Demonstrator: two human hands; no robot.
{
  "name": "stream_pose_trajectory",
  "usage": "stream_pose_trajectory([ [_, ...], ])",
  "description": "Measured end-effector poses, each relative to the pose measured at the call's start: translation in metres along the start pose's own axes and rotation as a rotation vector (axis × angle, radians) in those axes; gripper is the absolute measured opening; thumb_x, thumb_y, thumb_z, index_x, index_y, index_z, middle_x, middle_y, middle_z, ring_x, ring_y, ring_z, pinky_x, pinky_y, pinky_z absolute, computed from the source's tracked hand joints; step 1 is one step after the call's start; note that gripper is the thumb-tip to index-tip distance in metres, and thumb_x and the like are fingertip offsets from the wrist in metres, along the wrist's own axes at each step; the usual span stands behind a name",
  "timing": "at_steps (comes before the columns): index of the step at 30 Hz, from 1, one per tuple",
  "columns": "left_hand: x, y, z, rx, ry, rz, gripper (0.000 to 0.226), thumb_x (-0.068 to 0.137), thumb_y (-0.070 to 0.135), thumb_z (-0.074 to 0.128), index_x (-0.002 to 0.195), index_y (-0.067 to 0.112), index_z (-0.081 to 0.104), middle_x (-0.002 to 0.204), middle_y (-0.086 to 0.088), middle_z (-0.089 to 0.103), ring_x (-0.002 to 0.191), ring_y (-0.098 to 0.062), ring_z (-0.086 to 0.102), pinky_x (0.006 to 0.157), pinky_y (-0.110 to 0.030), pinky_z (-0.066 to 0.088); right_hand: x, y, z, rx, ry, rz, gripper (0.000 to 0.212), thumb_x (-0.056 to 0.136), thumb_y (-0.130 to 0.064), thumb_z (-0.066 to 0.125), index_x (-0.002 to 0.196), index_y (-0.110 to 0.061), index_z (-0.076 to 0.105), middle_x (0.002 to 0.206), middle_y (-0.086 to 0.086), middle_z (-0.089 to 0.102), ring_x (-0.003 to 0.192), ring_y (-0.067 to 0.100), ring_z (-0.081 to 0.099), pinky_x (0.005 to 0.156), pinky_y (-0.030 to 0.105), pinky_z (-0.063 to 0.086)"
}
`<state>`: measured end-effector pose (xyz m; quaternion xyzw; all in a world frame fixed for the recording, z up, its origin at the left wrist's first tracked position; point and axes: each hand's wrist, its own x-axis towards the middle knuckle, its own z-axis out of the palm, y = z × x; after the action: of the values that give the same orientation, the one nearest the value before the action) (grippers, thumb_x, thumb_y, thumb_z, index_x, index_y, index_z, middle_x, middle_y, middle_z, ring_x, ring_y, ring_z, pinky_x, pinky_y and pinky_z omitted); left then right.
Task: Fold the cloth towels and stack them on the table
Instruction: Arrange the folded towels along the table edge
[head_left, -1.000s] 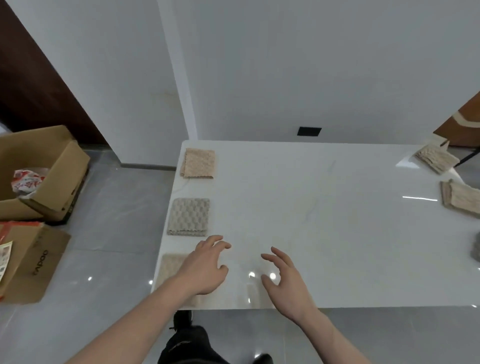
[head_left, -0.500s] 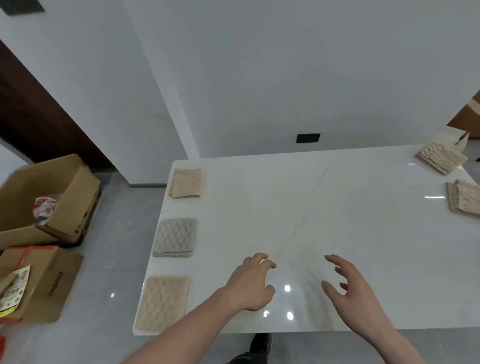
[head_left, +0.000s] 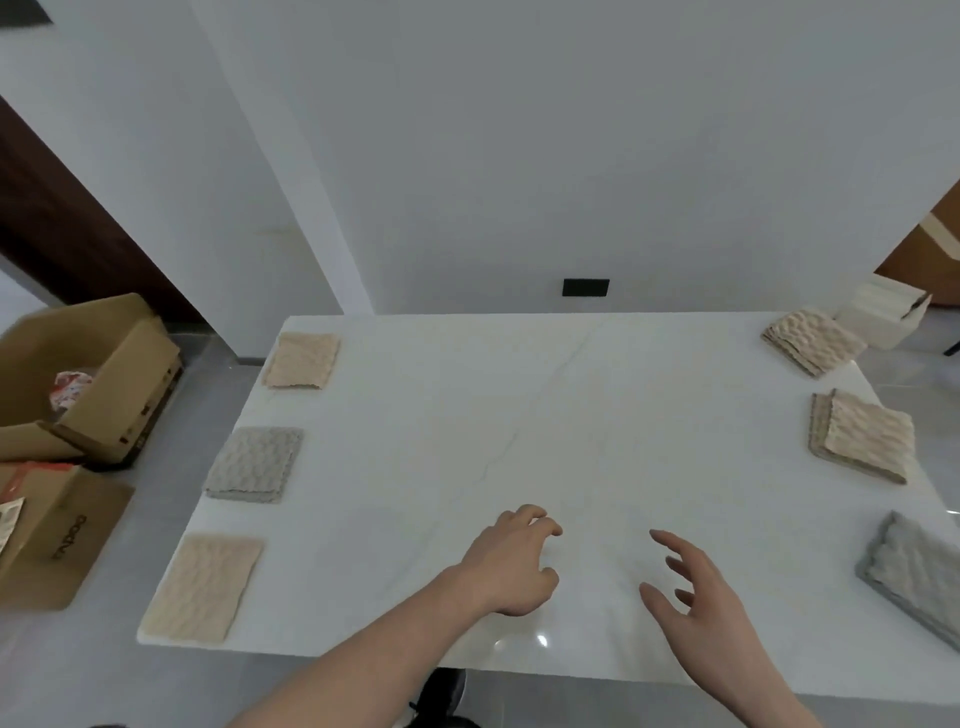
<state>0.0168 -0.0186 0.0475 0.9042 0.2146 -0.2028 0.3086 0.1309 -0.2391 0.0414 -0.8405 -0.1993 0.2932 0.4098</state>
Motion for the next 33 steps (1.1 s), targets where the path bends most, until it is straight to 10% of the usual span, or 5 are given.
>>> stream_pose_trajectory([
  [27, 0.101, 0.259, 0.162, -0.285, -0.146, -0.144, 0.057, 0.091, 0.031, 0.053, 0.148, 0.029, 0.044, 0.157, 0.006, 0.035, 0.136, -0.017, 0.046, 0.11, -0.031, 0.039, 0.066, 0.187, -0.285, -0.283, -0.09, 0.159, 0.05, 0.091, -0.026, 0.067, 0.137, -0.038, 0.051, 0.137, -0.006, 0.055, 0.131, 0.015, 0.052, 0.103, 0.041, 0.05],
  [31, 0.137, 0.302, 0.185, -0.439, -0.146, -0.219, 0.056, 0.093, 0.031, 0.054, 0.148, 0.029, 0.045, 0.154, 0.004, 0.039, 0.136, -0.016, 0.046, 0.109, -0.03, 0.04, 0.1, 0.213, -0.325, -0.37, -0.136, 0.16, 0.052, 0.091, -0.019, 0.064, 0.141, -0.027, 0.052, 0.138, 0.001, 0.054, 0.097, 0.018, 0.057, 0.076, 0.028, 0.051],
  [33, 0.155, 0.326, 0.196, -0.531, -0.127, -0.286, 0.057, 0.093, 0.03, 0.055, 0.149, 0.026, 0.046, 0.152, 0.004, 0.043, 0.133, -0.016, 0.049, 0.109, -0.029, 0.041, 0.119, 0.231, -0.345, -0.436, -0.159, 0.139, 0.054, 0.09, -0.018, 0.064, 0.142, -0.023, 0.052, 0.145, 0.004, 0.05, 0.105, 0.02, 0.059, 0.087, 0.035, 0.053],
])
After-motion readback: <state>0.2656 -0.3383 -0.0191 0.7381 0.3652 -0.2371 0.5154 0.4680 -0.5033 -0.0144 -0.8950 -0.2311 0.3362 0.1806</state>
